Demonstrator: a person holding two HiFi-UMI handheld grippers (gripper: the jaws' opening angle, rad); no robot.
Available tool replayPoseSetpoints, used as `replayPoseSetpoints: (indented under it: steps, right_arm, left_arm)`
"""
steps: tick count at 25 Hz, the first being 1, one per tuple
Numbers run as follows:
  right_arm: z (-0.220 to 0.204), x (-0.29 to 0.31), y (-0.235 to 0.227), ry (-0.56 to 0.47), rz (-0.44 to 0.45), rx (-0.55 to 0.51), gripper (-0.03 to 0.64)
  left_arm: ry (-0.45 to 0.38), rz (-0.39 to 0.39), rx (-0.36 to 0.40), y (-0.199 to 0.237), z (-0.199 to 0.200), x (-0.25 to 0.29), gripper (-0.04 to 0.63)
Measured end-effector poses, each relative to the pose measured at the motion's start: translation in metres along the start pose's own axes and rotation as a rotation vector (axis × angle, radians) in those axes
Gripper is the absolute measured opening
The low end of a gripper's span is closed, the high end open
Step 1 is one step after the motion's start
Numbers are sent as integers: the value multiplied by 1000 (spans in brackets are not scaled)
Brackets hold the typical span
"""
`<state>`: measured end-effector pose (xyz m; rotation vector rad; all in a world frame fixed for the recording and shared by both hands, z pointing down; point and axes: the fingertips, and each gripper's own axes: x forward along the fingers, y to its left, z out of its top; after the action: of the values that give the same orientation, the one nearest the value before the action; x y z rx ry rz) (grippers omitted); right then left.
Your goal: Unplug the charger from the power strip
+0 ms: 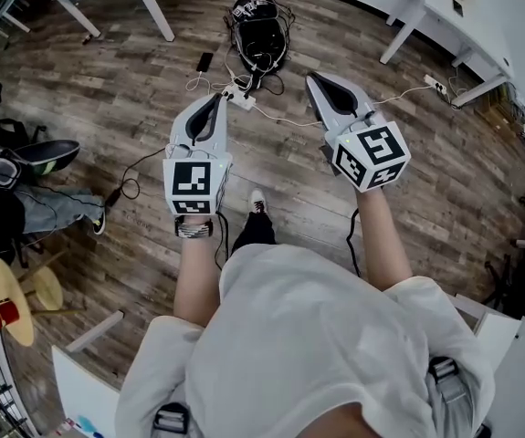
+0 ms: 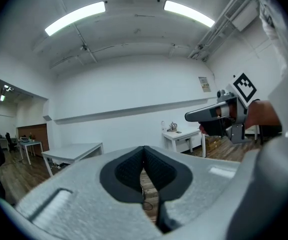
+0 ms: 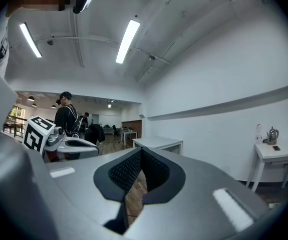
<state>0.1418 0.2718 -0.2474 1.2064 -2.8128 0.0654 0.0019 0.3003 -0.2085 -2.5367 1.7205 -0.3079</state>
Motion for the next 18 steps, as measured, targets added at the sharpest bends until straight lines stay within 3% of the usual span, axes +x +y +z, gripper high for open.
replayPoseSetpoints:
  steps: [13, 18]
  right_arm:
    - [-2, 126, -37, 8, 0, 38, 2]
    - [-1, 158, -44, 7, -6, 28, 2]
  left_arm:
    - [55, -64, 13, 67, -27, 82, 3]
    - [54, -77, -23, 89, -32, 100, 3]
